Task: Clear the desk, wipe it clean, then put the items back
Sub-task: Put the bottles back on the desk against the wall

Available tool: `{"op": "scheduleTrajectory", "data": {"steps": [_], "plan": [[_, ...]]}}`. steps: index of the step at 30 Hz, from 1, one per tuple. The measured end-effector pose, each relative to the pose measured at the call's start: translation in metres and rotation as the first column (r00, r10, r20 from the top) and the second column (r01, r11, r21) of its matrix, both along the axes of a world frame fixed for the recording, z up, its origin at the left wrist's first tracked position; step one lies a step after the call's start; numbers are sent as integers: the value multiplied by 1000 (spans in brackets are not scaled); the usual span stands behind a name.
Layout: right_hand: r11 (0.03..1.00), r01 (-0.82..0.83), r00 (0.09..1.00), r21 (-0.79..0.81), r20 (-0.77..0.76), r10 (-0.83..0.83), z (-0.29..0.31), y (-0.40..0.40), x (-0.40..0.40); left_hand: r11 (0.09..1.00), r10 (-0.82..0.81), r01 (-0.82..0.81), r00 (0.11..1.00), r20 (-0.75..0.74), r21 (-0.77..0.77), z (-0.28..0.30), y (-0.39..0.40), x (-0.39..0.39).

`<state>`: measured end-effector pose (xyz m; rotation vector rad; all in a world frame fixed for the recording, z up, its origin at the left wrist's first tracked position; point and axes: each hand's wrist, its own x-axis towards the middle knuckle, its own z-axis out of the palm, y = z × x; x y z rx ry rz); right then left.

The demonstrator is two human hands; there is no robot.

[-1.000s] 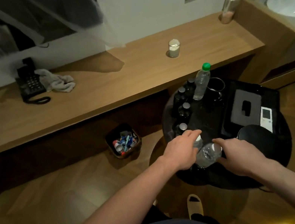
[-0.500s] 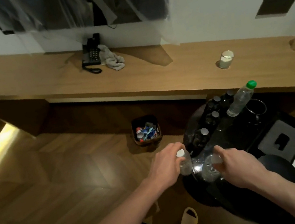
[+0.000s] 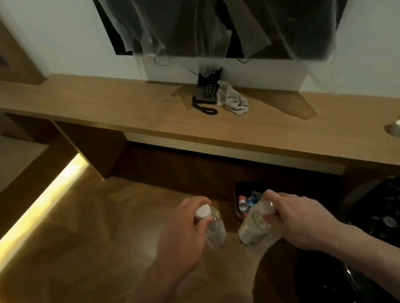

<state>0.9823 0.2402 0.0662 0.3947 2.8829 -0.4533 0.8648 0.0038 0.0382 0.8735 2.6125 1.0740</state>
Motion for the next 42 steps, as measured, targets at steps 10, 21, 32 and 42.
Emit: {"op": "scheduleTrajectory", "data": {"steps": [10, 21, 32, 42], "plan": [[992, -76, 984, -100, -166, 58, 43, -108, -170, 982, 182, -188, 972, -148, -29, 53, -139, -131], [943, -271, 931, -192, -302, 206, 70, -152, -365, 914, 406, -398, 894, -191, 81, 104, -194, -289], [874, -402, 900, -273, -291, 323, 86, -159, -580, 819, 573, -561, 794, -202, 119, 124, -200, -454], [841, -435, 897, -321, -241, 371, 80, -207, -732, 759, 650, -643, 736, -188, 104, 128, -247, -574]]}}
